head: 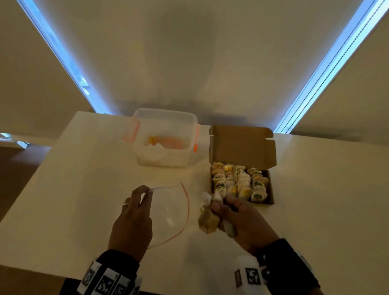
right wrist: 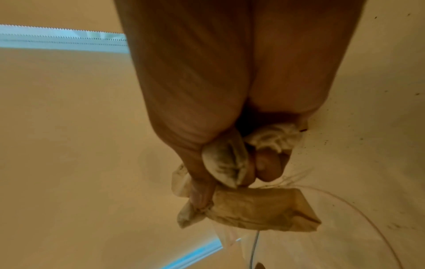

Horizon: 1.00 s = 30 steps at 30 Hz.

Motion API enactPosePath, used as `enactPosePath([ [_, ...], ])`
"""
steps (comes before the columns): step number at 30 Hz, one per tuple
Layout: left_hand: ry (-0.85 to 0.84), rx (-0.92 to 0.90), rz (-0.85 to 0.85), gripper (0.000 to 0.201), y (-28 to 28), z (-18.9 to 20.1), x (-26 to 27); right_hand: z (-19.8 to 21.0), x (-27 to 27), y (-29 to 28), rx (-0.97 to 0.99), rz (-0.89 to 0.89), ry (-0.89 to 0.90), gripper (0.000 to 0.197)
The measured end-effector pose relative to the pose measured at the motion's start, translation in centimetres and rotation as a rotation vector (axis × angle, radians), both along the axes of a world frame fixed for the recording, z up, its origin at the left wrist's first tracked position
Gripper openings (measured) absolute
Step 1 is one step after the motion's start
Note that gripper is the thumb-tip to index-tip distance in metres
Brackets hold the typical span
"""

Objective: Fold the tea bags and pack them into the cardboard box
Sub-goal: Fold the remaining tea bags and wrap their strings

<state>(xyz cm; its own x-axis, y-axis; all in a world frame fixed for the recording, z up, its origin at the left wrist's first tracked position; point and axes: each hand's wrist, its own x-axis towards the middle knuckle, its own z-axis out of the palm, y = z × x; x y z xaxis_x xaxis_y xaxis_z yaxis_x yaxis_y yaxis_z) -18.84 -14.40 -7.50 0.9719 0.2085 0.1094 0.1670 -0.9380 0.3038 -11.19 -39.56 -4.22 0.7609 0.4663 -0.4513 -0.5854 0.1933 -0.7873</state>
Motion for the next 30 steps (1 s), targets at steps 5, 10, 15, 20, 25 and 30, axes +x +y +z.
enactPosePath([
  [5, 0.282, -0.068, -0.102, 0.048, 0.7, -1.6, -0.8, 2.2, 1.5, -0.8, 0.115, -0.045, 0.038, 0.031],
  [10, 0.271, -0.295, -0.178, 0.029, -1.2, 2.2, 0.7, 5.7, 2.7, -1.6, 0.039, 0.022, -0.02, 0.032],
  [15, 0.162, -1.19, -0.24, 0.079, -5.7, 11.5, 5.6, 10.5, 3.9, -1.0, 0.051, 0.049, -0.104, 0.031],
  [20, 0.106, -1.177, -0.402, 0.057, -7.9, 17.0, 8.2, 14.3, 5.1, -0.3, 0.29, -0.057, -0.165, 0.038],
  [25, -0.11, -0.784, -0.465, 0.041, -8.0, 20.6, 9.3, 15.2, 6.1, -0.5, 0.483, -0.172, -0.177, 0.045],
  [30, -0.27, -0.558, -0.524, 0.025, -8.0, 24.0, 10.2, 15.2, 5.8, 1.1, 0.512, -0.307, -0.125, 0.04],
])
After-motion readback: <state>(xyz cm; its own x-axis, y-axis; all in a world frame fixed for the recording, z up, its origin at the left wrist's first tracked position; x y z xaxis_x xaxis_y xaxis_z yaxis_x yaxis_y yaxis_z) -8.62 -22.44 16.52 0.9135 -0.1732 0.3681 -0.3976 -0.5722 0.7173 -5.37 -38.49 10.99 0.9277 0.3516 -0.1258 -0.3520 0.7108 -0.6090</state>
